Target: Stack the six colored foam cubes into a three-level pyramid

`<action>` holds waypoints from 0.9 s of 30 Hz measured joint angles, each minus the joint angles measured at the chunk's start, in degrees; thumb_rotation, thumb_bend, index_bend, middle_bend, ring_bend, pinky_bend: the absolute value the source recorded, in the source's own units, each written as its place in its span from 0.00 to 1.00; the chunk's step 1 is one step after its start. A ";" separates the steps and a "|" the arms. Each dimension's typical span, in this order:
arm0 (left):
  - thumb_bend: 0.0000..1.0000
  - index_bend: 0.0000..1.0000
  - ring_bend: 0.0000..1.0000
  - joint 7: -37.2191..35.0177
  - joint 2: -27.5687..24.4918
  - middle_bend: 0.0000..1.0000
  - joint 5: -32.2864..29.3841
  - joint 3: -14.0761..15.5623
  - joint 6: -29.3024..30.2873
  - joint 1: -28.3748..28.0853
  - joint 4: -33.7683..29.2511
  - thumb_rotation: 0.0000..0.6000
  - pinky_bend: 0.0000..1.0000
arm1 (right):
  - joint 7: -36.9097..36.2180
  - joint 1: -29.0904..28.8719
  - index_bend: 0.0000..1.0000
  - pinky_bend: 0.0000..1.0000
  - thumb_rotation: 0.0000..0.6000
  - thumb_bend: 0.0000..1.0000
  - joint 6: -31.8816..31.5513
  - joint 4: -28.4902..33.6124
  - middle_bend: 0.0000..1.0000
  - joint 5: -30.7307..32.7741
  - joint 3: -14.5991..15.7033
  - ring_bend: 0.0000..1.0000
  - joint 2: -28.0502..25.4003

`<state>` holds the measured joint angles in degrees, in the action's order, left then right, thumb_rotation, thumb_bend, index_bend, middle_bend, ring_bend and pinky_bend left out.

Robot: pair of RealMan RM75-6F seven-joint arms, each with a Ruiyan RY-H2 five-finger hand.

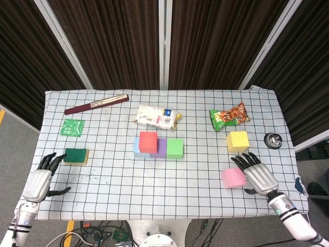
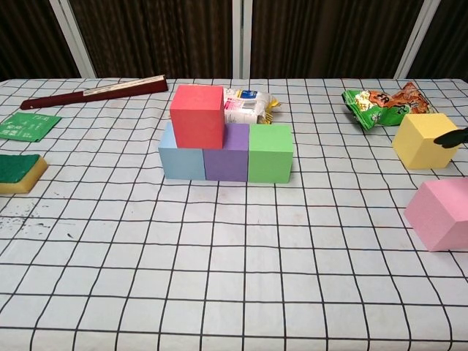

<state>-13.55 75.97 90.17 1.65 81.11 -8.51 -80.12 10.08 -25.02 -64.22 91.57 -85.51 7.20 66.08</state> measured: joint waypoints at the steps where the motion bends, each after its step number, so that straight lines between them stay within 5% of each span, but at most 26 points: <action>1: 0.00 0.10 0.02 -0.10 0.15 0.14 0.00 0.04 0.00 0.03 0.23 1.00 0.06 | 0.21 -0.08 0.00 0.00 1.00 0.00 0.19 -0.57 0.15 -0.05 -0.34 0.00 0.71; 9: 0.00 0.10 0.02 -1.19 0.47 0.14 -0.08 0.02 0.54 0.32 1.31 1.00 0.06 | 1.91 -1.11 0.00 0.00 1.00 0.00 3.42 -3.39 0.26 -0.01 -1.91 0.00 4.98; 17: 0.00 0.10 0.02 -1.91 0.61 0.14 -0.01 0.10 0.68 0.42 1.83 1.00 0.06 | 1.60 0.09 0.00 0.00 1.00 0.01 0.67 -3.34 0.63 -0.24 -3.18 0.10 6.12; 23: 0.00 0.10 0.02 -2.49 0.72 0.14 0.02 -0.15 0.93 0.33 1.95 1.00 0.06 | 0.71 0.39 0.00 0.00 1.00 0.04 -1.33 1.06 0.65 0.45 -5.63 0.10 2.51; 27: 0.00 0.10 0.02 -2.69 1.00 0.14 0.09 -0.31 0.86 0.10 2.11 1.00 0.06 | 0.86 -1.46 0.00 0.00 1.00 0.04 -0.51 6.28 0.65 4.16 -9.98 0.11 -0.96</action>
<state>-16.25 76.98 90.26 1.34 81.97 -8.42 -78.01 10.93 -26.48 -64.73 97.86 -81.36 -2.78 65.12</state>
